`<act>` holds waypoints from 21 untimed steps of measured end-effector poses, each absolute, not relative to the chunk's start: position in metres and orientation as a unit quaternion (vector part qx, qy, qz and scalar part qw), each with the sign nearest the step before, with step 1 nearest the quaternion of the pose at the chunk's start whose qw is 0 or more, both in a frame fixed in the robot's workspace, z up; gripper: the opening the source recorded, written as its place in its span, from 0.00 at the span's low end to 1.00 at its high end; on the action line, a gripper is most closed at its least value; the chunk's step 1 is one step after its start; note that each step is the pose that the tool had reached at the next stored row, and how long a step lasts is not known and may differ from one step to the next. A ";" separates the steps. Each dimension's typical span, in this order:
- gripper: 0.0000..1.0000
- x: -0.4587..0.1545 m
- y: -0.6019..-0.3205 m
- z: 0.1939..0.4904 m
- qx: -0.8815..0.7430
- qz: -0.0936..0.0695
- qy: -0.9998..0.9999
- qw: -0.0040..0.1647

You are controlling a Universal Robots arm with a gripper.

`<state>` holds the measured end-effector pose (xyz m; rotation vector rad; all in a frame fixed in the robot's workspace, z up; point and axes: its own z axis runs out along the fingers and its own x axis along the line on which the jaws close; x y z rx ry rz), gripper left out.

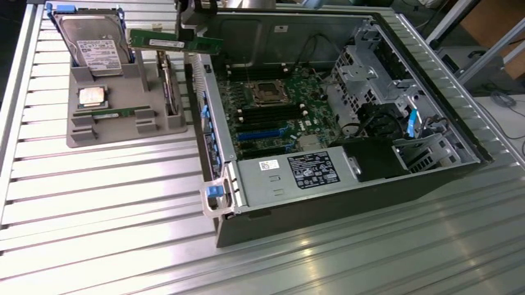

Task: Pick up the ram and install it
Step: 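Pick up the ram and move it above insertion slot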

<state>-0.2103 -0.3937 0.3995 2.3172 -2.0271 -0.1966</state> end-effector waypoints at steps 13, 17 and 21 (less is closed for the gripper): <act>0.13 -0.187 -0.394 0.399 0.750 -0.071 -0.656 0.035; 0.13 -0.178 -0.394 0.399 0.750 -0.074 -0.656 0.037; 0.13 -0.172 -0.394 0.399 0.750 -0.076 -0.656 0.039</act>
